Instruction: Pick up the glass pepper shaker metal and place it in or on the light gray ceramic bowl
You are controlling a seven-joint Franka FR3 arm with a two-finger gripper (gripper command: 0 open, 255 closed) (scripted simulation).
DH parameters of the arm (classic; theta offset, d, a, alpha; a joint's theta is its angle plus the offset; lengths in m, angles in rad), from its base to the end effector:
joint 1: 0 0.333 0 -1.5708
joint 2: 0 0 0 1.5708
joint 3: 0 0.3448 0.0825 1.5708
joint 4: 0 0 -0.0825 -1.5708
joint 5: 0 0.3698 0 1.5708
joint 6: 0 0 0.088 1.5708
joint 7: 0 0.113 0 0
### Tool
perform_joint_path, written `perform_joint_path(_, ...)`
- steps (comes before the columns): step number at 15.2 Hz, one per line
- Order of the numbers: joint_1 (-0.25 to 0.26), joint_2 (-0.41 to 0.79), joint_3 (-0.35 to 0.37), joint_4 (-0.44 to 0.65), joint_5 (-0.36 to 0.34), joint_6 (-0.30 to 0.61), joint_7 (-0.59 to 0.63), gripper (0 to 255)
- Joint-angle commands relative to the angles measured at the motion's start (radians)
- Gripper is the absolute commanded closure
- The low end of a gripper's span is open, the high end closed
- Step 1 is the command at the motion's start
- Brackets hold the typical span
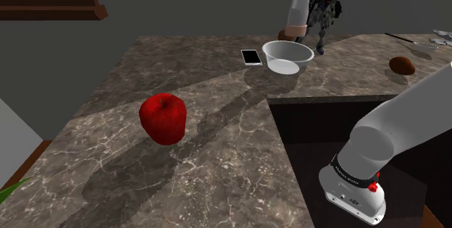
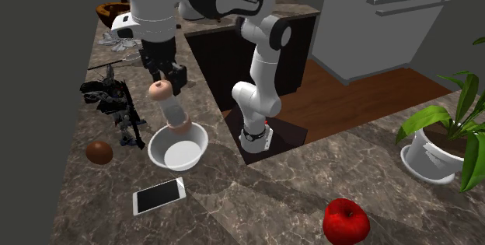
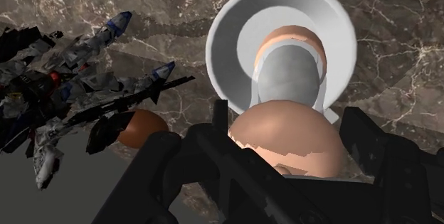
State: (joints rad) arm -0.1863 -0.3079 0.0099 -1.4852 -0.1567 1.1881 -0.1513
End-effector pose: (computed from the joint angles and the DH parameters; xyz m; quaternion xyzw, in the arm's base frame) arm 0.3633 -0.0853 0.7941 0.9963 -0.0423 -0.0067 0.0738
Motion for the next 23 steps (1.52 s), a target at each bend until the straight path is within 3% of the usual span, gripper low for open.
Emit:
perform_joint_path(1,0.001,-0.022,-0.001,-0.056,0.002,0.034,0.005,255)
perform_joint_path(11,0.003,-0.111,-0.007,-0.297,0.007,0.186,0.026,255)
perform_joint_path(19,0.003,-0.111,-0.007,-0.297,0.007,0.186,0.026,255)
perform_joint_path(20,0.003,-0.111,-0.007,-0.297,0.007,0.186,0.026,0)
perform_joint_path(23,0.003,-0.111,-0.007,-0.297,0.007,0.186,0.026,0)
